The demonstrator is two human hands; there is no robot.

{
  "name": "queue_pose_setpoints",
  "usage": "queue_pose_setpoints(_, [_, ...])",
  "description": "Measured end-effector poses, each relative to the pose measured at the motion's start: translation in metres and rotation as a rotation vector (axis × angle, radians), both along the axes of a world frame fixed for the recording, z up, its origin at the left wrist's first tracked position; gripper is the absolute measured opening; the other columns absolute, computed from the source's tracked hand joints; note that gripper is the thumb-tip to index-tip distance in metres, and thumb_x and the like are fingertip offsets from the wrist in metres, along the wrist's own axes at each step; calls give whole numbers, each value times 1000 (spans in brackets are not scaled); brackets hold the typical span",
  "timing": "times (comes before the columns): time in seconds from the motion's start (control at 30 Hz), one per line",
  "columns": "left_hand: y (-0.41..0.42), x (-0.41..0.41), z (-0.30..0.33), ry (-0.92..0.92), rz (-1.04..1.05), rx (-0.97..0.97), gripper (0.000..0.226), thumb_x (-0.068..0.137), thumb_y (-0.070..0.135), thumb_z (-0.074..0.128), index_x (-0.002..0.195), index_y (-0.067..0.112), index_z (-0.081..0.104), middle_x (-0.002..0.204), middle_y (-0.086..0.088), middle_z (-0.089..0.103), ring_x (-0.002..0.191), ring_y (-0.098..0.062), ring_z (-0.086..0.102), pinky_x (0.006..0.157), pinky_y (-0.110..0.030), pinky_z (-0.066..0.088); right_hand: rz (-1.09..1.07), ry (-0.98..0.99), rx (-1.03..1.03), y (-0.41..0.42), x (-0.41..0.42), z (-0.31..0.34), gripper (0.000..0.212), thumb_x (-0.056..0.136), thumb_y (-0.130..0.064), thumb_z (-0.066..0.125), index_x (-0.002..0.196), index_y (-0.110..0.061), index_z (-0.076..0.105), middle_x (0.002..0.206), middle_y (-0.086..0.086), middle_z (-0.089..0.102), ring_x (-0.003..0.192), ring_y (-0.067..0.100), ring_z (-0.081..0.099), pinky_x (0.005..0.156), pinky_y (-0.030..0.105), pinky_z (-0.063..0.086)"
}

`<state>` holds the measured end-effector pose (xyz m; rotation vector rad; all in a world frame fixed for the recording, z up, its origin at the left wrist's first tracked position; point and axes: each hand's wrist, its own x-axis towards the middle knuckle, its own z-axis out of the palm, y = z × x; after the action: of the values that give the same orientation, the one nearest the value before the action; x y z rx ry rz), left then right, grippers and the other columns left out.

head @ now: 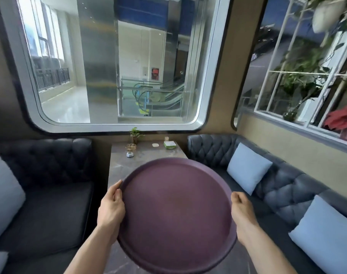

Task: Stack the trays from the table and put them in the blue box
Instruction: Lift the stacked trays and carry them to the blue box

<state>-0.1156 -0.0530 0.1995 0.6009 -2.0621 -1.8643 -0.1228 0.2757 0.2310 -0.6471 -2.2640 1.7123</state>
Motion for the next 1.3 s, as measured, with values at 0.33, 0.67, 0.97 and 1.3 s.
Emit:
queue_pose_setpoints(0.33, [-4,12,35,-5,-1,-16,38,94,43,45,131,43,58,123,3,67,111,-24,61,99,-43,49,14,27,14,-12,18,25,29,102,-33,40,118,-14,54,112,4,57,95,21,53,88,37,43])
queue_pose_setpoints(0.67, [61,3,58,-28,-220,-97,109,43,44,94,139,48,43,124,5,63,108,-25,64,94,-47,55,63,4,183,42,44,39,132,35,-70,87,148,-26,37,148,-1,50,132,22,52,107,45,47])
queue_pose_setpoints(0.97, [205,-14,60,32,-407,-124,107,45,37,95,140,44,45,132,4,62,117,-27,60,100,-48,50,-111,-22,261,171,89,49,132,36,-60,92,149,-24,34,144,-1,52,129,23,53,105,42,48])
queue_pose_setpoints(1.3, [430,6,70,81,-744,-110,110,44,40,95,141,45,43,134,5,60,119,-26,58,100,-48,50,-431,14,243,357,196,56,131,46,-51,95,154,-18,27,153,5,42,138,26,44,109,42,43])
